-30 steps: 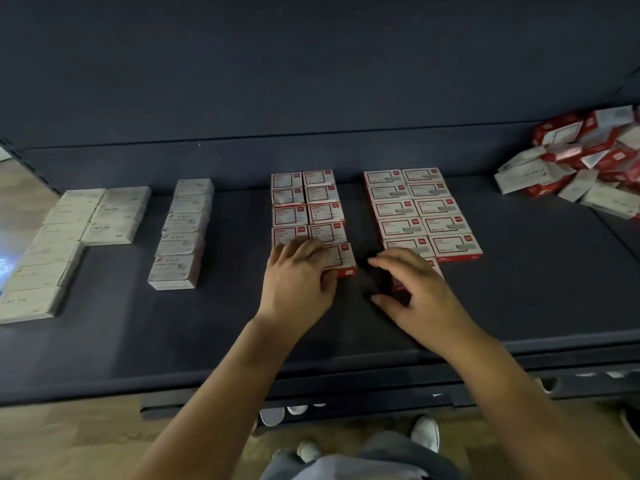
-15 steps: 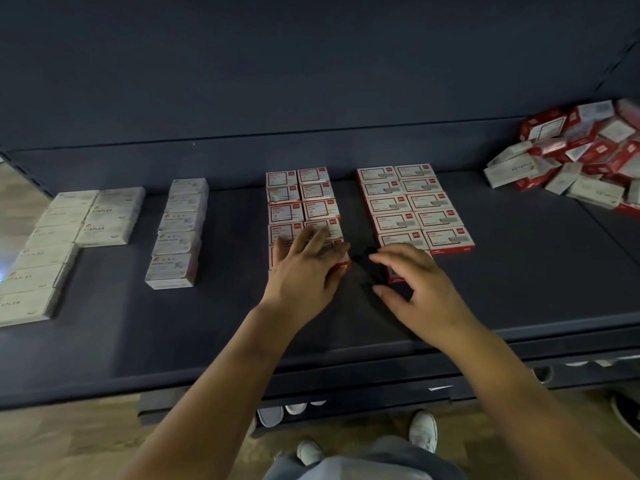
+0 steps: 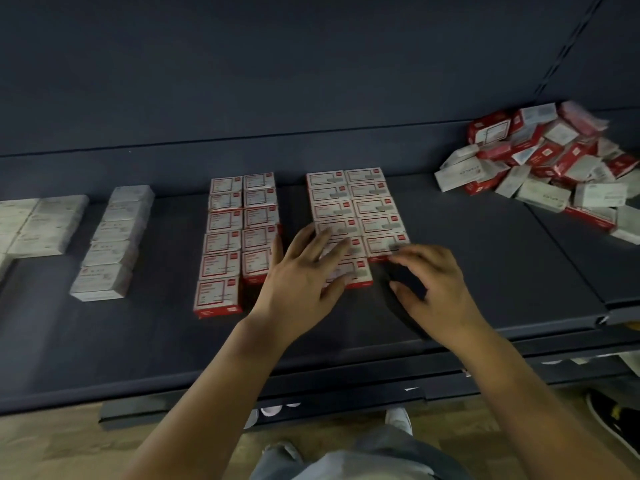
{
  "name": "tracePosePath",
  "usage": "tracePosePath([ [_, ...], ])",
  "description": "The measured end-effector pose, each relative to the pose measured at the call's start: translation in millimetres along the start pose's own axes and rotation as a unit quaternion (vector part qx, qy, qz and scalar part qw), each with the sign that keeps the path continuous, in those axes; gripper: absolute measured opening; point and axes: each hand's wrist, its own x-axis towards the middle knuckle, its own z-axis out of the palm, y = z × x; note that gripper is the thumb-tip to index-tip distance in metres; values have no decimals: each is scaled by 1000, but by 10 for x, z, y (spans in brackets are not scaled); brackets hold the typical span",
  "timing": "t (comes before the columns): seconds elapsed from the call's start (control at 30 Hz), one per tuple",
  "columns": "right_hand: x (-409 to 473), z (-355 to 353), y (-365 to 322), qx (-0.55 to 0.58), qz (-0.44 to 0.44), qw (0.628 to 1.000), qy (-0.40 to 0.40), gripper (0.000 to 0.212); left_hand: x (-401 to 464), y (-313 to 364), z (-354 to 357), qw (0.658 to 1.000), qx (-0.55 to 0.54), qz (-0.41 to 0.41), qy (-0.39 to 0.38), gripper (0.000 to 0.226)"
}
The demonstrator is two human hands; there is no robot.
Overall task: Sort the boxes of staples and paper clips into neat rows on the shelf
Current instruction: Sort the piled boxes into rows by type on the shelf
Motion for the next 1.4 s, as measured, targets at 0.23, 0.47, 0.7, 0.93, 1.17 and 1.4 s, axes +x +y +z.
tracePosePath([
  [0.23, -70, -448, 693, -7, 32, 999, 6, 35, 455, 612, 257, 1000, 11, 17, -6, 53],
  [0.47, -129, -899, 1438, -34, 73, 996, 44, 33, 992, 1160, 530, 998, 25, 41, -31, 53],
  [0.7, -123, -1342, 2164, -61, 149, 981, 112, 32, 1444, 1686, 847, 998, -20, 28, -48, 51],
  [0.93, -158, -1545, 2552, -32, 255, 954, 153, 50, 1619, 2033, 1086, 998, -39, 47, -21, 48],
  [1.17, 65, -1661, 2830, -47, 266, 958, 99, 52, 1691, 2006, 1153, 998, -26, 47, -27, 48],
  [1.4, 155, -1753, 2986, -54, 291, 955, 15, 53, 1730, 1968, 1155, 999, -6, 39, -8, 46],
])
